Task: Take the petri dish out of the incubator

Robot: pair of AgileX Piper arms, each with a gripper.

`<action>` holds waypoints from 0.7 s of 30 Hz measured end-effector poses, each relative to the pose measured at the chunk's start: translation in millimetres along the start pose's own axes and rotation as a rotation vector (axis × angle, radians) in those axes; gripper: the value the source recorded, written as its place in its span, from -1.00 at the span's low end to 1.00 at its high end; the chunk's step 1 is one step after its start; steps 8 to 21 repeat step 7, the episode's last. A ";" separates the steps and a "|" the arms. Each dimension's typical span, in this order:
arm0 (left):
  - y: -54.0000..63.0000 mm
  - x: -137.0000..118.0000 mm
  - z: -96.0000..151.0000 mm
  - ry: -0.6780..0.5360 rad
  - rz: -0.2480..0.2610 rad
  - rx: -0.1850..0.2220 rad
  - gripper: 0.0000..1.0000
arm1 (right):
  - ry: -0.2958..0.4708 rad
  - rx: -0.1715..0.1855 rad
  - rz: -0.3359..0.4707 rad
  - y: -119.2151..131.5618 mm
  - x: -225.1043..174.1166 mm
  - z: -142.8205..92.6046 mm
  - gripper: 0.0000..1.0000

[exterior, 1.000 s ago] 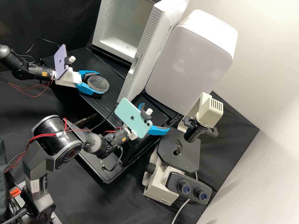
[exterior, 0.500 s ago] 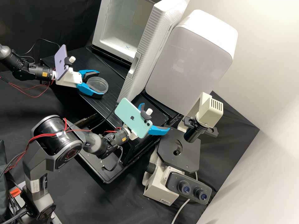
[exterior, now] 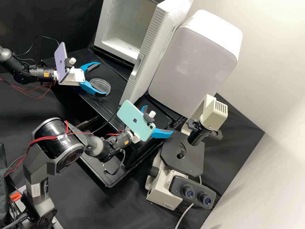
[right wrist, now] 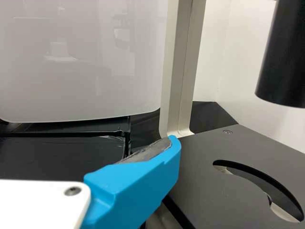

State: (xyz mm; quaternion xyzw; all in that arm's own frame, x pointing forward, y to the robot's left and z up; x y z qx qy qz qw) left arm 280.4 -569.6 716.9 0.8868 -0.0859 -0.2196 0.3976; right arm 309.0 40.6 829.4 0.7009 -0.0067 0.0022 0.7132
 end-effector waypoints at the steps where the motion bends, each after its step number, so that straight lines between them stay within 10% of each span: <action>1: 0.8 -0.5 1.4 0.009 0.014 0.009 1.00 | 0.000 0.000 0.000 0.0 0.0 0.0 1.00; 21: 3.6 -3.8 4.0 0.014 0.076 0.018 1.00 | 0.000 0.000 0.000 0.0 0.0 0.0 1.00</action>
